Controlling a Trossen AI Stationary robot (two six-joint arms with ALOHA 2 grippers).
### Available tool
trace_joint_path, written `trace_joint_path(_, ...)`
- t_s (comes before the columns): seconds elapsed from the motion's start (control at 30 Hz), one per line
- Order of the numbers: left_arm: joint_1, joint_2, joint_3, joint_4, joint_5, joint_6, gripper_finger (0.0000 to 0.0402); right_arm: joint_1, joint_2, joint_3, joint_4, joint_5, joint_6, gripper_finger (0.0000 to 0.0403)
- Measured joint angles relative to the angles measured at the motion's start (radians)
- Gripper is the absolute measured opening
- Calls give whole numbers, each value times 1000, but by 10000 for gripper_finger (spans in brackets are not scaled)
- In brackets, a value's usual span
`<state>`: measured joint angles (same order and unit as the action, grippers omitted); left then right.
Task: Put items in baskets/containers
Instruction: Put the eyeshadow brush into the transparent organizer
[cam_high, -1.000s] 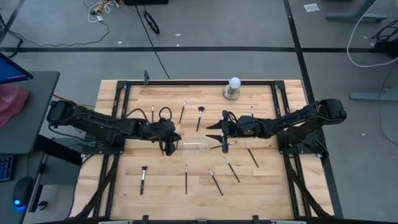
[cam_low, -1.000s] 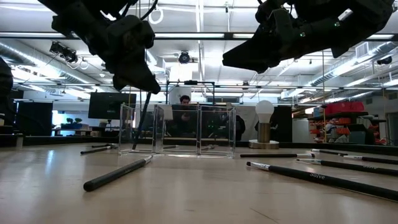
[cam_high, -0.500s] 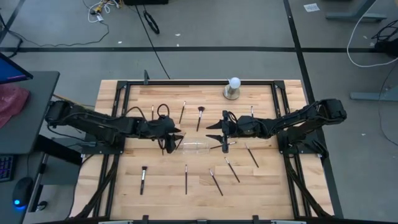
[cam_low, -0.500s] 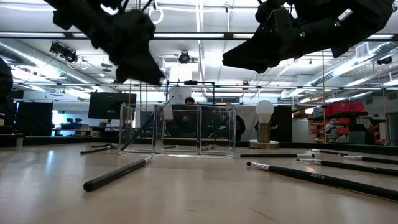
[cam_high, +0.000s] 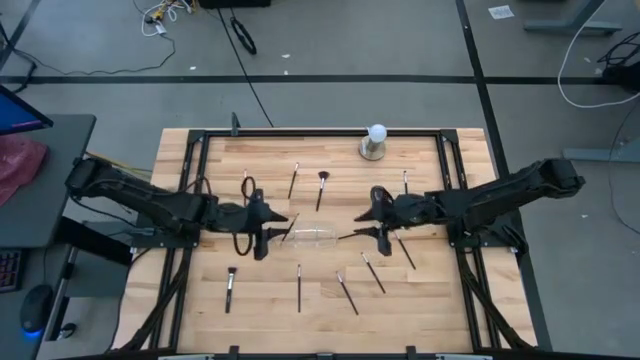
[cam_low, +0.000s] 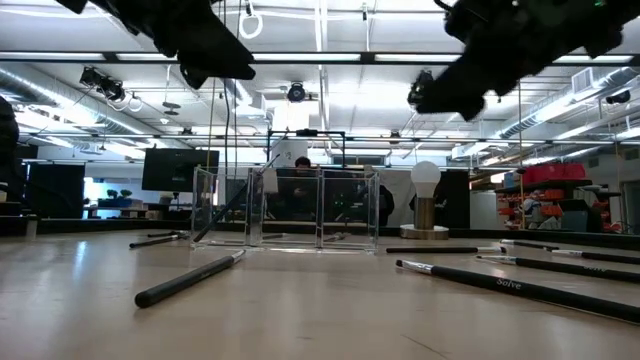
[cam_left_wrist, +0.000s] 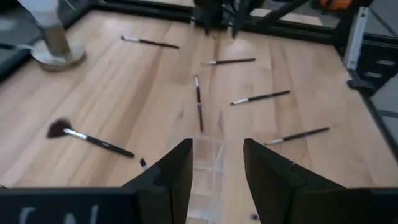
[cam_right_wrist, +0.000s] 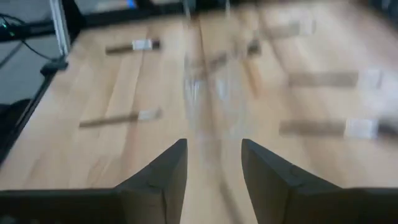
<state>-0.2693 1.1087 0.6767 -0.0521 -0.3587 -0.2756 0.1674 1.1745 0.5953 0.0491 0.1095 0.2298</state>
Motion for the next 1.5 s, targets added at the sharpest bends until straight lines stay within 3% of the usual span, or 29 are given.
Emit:
trace_joint_path(0.2, -68, 61, -1, 18, -167, 0, 142, 97, -41, 0, -441, 221, 393, 152)
trace_joint_path(0.33, -86, 122, -1, 79, -195, 2, 142, 104, -24, -1, -654, 420, 734, 153)
trace_joint_path(0.47, -96, 194, -1, 150, -196, 3, 142, 56, -15, -53, -734, 529, 899, 162)
trace_joint_path(0.67, -102, 264, -1, 236, -197, 44, 142, -114, -15, -215, -548, 642, 950, 200)
trace_joint_path(0.77, -99, 268, -1, 244, -213, 70, 142, -211, -13, -281, -396, 667, 884, 208)
trace_joint_path(1.0, -91, 266, -1, 262, -263, 121, 142, -388, 16, -375, -110, 617, 729, 197)
trace_joint_path(1.2, -95, 248, -1, 288, -263, 185, 142, -428, 113, -391, -38, 566, 704, 173)
trace_joint_path(1.5, -94, 230, -1, 326, -269, 258, 142, -422, 284, -385, 53, 622, 702, 119)
